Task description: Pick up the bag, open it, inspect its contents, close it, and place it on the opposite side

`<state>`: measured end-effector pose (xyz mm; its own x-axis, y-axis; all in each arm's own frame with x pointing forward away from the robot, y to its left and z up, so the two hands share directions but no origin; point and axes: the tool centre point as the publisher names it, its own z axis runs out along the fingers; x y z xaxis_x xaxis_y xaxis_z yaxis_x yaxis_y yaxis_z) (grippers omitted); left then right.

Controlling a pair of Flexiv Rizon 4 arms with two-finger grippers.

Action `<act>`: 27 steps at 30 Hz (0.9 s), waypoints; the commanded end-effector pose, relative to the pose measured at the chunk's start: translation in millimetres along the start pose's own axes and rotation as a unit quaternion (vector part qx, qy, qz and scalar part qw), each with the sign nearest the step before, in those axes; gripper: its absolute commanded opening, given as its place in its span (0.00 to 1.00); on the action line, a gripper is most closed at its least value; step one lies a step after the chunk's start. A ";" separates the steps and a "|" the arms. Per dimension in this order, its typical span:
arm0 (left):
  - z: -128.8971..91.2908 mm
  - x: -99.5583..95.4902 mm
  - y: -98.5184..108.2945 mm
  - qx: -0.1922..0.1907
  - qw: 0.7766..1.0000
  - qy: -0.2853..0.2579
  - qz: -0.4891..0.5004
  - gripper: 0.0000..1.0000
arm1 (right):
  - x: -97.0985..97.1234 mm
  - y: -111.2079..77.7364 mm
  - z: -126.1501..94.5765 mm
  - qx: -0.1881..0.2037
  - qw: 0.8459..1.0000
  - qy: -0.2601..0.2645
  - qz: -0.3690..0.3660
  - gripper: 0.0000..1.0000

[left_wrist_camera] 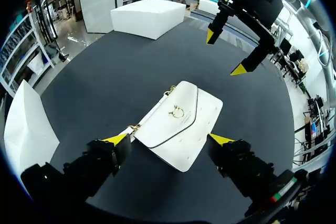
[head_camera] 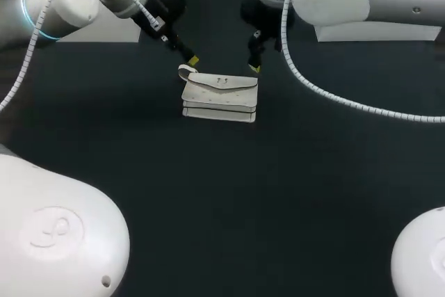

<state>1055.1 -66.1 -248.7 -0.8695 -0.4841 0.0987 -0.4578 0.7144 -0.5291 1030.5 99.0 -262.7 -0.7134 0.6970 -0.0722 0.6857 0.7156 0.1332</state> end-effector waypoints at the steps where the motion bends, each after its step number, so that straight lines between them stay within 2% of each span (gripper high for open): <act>1: -2.0 5.1 3.8 -0.008 0.947 -0.043 -0.319 1.00 | -2.0 -0.5 2.3 0.046 0.975 0.051 0.212 1.00; 3: -4.2 5.1 6.3 0.007 0.939 -0.055 -0.339 1.00 | -3.8 -4.5 5.2 0.044 0.969 0.065 0.233 1.00; 7: -7.2 5.5 10.1 0.027 0.927 -0.033 -0.373 1.00 | -6.6 -10.6 8.2 0.044 0.959 0.083 0.269 1.00; 10: -7.8 5.2 11.6 0.029 0.918 -0.041 -0.394 1.00 | -6.9 -13.1 8.9 0.047 0.953 0.090 0.286 1.00; 11: -7.7 4.3 12.3 0.018 0.918 -0.054 -0.393 1.00 | -6.6 -13.7 8.9 0.056 0.951 0.093 0.289 1.00; 12: -6.5 2.7 12.6 0.006 0.917 -0.087 -0.389 1.00 | -6.8 -13.8 10.4 0.091 0.948 0.086 0.294 1.00; 27: -6.5 2.7 12.6 0.006 0.917 -0.087 -0.389 1.00 | -6.8 -13.8 10.4 0.091 0.948 0.086 0.294 1.00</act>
<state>1046.8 -53.4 -250.7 -0.2412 -0.9147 0.3244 -0.9240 0.1142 -0.3650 1024.1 83.1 -275.6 -0.2017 0.9711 0.1277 0.9766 0.2093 -0.0491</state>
